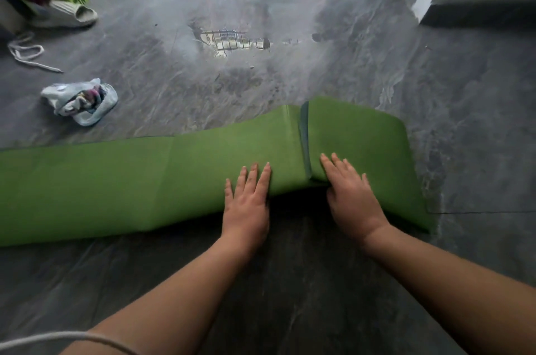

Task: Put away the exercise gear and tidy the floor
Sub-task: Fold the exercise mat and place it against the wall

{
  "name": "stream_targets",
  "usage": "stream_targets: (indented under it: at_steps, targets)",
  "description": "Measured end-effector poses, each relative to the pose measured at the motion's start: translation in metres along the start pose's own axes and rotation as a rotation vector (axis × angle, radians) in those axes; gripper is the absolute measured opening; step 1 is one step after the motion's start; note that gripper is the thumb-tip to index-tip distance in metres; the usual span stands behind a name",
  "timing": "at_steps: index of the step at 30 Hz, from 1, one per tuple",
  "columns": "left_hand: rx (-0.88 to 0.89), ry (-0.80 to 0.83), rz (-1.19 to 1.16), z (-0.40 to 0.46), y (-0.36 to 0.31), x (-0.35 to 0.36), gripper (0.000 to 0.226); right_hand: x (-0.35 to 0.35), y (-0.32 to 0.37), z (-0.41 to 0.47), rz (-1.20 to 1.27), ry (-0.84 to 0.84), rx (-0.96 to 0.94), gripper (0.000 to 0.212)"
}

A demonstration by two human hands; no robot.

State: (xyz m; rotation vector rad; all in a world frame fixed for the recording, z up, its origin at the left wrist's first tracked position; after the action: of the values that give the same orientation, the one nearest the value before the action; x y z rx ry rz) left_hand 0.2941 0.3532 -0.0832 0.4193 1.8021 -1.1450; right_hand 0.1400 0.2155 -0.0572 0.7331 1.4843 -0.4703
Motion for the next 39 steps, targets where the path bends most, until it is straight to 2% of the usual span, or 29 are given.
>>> stream_targets:
  at_steps: [6,10,16,20,26,32,36,39]
  targets:
    - [0.067,-0.141,-0.339,0.011,-0.06,-0.027,0.078,-0.038,-0.019,0.002,0.305,-0.236,0.04,0.065]
    - [0.116,-0.197,-0.626,0.02,-0.095,-0.036,0.066,-0.07,-0.019,0.004,0.542,-0.38,0.061,0.057]
    - [0.251,-0.194,-1.04,0.024,-0.138,-0.045,0.057,-0.107,-0.005,-0.004,0.817,-0.445,0.103,0.052]
    - [0.251,-0.158,-1.316,0.015,-0.153,-0.037,0.055,-0.107,0.005,-0.01,0.901,-0.432,0.083,0.051]
    - [0.236,-0.164,-1.247,0.006,-0.141,-0.018,0.065,-0.075,0.004,-0.015,1.025,-0.353,0.067,0.056]
    - [0.218,-0.297,-1.18,0.011,-0.118,-0.062,0.052,-0.072,0.035,-0.008,0.991,-0.325,0.011,0.06]
    - [0.18,-0.185,-1.166,0.018,-0.086,-0.113,0.037,-0.078,0.078,0.005,0.942,-0.342,-0.043,0.061]
    - [0.06,-0.08,-1.208,0.018,-0.051,-0.154,0.033,-0.079,0.124,0.017,0.903,-0.343,-0.132,0.06]
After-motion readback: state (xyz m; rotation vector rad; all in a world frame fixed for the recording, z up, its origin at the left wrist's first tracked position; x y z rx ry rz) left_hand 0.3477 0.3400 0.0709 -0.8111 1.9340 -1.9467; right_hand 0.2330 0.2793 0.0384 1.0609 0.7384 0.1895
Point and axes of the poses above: each hand's wrist, its own z-axis towards the middle knuckle, its own x-axis out of the palm, y = z × x, the point moved 5 cm from there along z, towards the middle knuckle, and after that the axes turned 14 degrees about -z, right-handed, at the moved point
